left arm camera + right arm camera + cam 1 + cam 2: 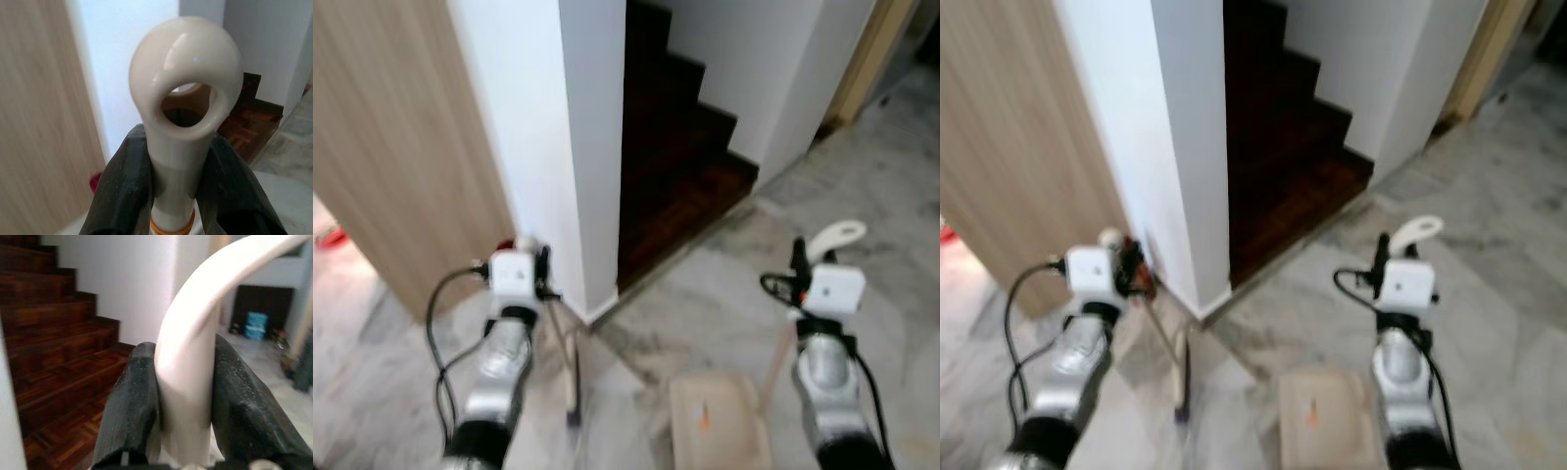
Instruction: Sweep floor
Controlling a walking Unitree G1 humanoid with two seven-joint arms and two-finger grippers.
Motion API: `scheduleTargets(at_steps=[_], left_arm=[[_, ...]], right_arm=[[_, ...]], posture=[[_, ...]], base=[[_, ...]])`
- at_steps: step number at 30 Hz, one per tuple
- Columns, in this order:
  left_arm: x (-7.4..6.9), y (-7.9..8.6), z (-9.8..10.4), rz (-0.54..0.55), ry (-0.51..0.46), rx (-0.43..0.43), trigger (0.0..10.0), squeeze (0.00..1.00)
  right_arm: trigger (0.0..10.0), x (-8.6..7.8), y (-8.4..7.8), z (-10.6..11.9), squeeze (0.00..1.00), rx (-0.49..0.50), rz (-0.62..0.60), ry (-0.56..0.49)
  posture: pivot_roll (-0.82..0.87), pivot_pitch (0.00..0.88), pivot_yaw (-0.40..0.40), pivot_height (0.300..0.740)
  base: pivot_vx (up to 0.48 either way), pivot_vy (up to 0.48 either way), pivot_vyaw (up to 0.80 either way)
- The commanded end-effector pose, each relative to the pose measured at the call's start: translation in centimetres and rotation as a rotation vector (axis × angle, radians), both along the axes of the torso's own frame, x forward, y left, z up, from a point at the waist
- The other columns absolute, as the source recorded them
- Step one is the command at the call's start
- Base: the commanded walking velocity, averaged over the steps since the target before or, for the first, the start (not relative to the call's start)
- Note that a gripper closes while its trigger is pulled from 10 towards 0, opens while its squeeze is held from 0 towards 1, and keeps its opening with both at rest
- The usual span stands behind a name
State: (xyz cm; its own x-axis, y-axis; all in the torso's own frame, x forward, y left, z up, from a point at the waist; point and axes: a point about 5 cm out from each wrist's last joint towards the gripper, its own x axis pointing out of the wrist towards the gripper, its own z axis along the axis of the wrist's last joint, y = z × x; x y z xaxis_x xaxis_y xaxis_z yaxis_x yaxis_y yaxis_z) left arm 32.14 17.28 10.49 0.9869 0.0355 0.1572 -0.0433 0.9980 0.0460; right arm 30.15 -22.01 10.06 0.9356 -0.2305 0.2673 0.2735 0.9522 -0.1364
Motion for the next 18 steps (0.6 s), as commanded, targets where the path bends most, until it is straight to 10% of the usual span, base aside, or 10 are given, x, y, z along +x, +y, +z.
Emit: scheduleTargets(at_steps=[1, 18], left_arm=[[0.6, -0.3, 1.0, -0.012, -0.038, 0.000, 10.0, 0.00], [1.8, 1.1, 2.6, -0.054, -0.075, 0.054, 10.0, 0.00]], right_arm=[[10.0, 0.0, -0.4, 0.7, 0.00, -0.003, -0.016, -0.029], [10.0, 0.1, -0.6, 1.6, 0.00, 0.003, -0.053, -0.055]], posture=[[-0.02, 0.000, 0.075, 0.740], [-0.03, 0.000, 0.111, 0.740]], base=[[0.000, 0.000, -0.80], [0.000, -0.135, -0.80]])
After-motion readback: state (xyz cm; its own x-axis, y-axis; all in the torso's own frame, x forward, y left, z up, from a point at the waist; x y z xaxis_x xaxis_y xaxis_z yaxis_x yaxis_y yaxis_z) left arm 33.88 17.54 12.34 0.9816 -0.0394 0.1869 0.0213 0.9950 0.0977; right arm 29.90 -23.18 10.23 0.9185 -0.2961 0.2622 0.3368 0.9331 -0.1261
